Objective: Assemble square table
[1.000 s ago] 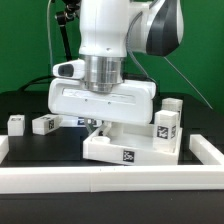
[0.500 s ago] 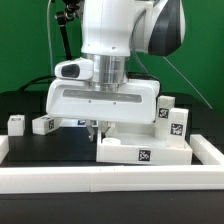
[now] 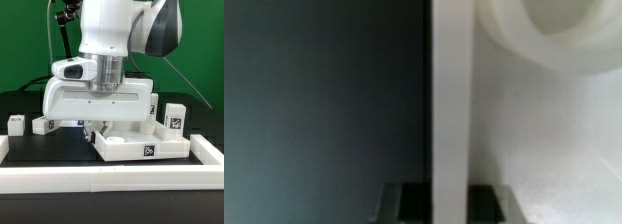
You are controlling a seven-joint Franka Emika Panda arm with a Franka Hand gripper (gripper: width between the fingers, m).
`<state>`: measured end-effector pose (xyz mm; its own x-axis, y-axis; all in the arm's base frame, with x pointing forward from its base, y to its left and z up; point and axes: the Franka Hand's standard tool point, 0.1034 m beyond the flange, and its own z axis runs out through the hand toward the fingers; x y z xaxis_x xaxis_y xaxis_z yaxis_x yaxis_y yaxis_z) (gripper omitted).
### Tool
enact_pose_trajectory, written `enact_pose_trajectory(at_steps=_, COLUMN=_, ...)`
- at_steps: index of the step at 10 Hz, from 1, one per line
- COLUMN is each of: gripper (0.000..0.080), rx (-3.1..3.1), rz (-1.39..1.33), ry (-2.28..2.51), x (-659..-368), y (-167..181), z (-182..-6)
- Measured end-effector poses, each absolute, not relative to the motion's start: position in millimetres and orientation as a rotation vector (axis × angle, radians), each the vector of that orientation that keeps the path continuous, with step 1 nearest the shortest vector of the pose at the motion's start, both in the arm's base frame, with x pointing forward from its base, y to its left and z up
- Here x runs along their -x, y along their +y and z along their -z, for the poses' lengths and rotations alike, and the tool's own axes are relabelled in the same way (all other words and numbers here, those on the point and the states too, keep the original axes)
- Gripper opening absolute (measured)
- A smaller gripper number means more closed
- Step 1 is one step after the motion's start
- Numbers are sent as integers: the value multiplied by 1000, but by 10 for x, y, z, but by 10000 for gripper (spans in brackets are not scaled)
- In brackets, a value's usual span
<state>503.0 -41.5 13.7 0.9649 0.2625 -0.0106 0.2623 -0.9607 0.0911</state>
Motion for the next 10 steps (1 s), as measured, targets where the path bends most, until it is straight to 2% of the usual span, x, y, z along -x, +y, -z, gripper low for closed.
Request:
enact_pose_trajectory(at_steps=4, gripper=57, rx=-2875, rz=31, ry=937, x=-5261, y=-339, z=-197)
enact_pose_trajectory(at_steps=10, gripper=56, rx=-2639, rz=101, ry=1418, x=-5258, y=-449, z=-191)
